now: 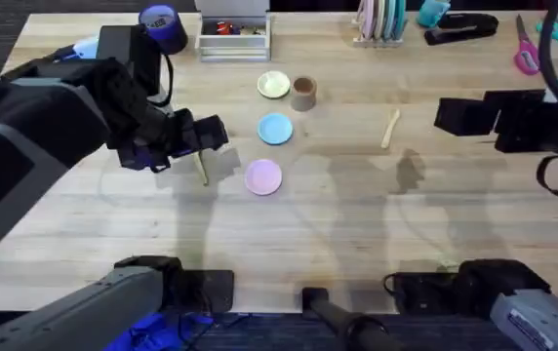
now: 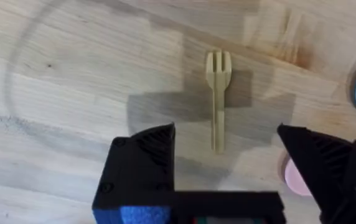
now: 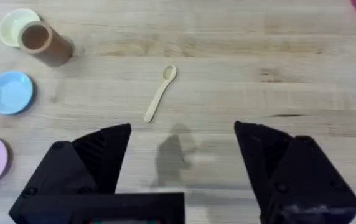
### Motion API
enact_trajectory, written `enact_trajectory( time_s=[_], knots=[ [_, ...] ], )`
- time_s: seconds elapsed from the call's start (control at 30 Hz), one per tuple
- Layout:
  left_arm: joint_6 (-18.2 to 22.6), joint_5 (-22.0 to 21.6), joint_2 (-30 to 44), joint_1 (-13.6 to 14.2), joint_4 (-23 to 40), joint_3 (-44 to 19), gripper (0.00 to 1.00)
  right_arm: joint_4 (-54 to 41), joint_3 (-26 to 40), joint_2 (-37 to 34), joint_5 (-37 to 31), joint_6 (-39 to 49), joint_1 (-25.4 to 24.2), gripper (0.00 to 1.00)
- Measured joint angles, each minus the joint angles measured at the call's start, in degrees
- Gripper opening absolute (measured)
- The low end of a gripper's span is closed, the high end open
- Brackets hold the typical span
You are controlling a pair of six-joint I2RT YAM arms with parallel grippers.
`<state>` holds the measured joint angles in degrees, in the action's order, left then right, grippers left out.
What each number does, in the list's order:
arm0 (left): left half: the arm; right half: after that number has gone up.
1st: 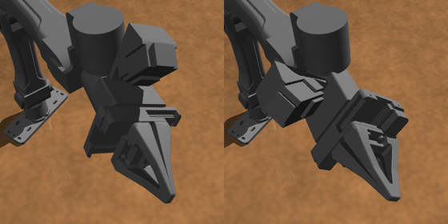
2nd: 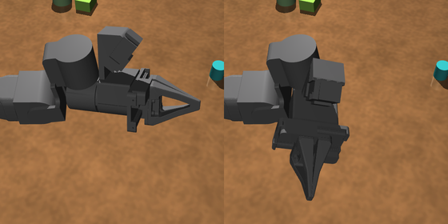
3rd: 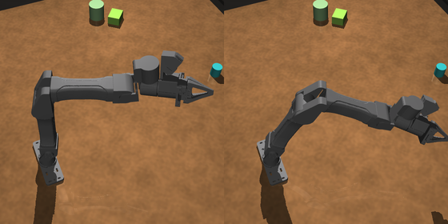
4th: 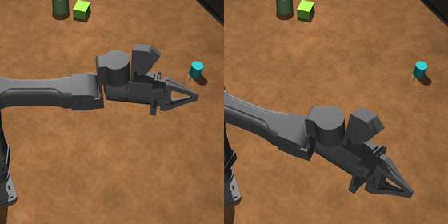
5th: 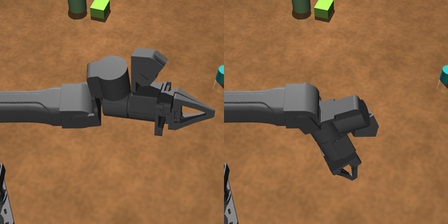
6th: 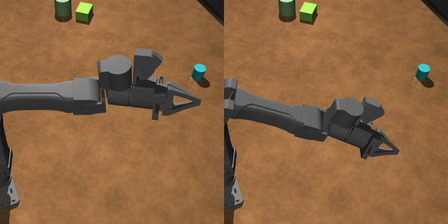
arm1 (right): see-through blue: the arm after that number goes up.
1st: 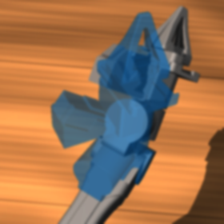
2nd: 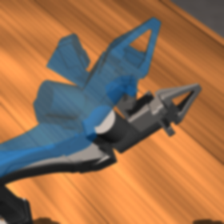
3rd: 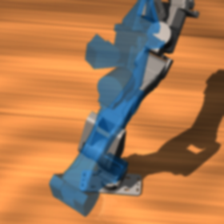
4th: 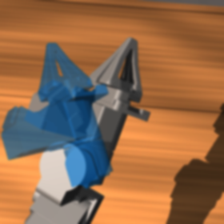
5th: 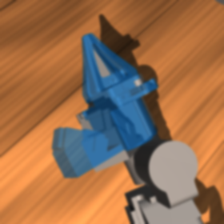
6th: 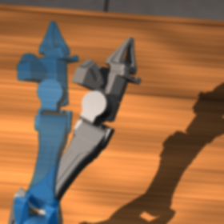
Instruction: Pick up a utensil and set it on the pink plate, then put the other utensil in the container.
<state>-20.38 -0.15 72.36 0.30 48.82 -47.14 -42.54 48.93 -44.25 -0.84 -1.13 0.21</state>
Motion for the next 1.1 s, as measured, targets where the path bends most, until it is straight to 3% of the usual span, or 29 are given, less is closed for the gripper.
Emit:
enact_trajectory(
  time_s=[0.17,0.67,0.73,1.1],
  knots=[
    [0.0,0.0,0.1,0.0,-2.0,0.3,0.992,0.0,0.0,0.0,0.0,0.0,0.0,0.998],
    [-1.0,-0.1,10.6,0.0,-5.6,0.6,0.992,0.0,0.0,0.0,0.0,0.0,0.0,0.998],
    [-2.8,-0.9,9.9,0.1,-7.9,1.9,0.990,0.0,0.0,0.0,0.0,0.0,0.0,0.998],
    [-5.2,-3.1,8.6,0.1,-10.1,3.7,0.772,0.0,0.0,0.0,0.0,0.0,0.0,0.996]
  ],
)
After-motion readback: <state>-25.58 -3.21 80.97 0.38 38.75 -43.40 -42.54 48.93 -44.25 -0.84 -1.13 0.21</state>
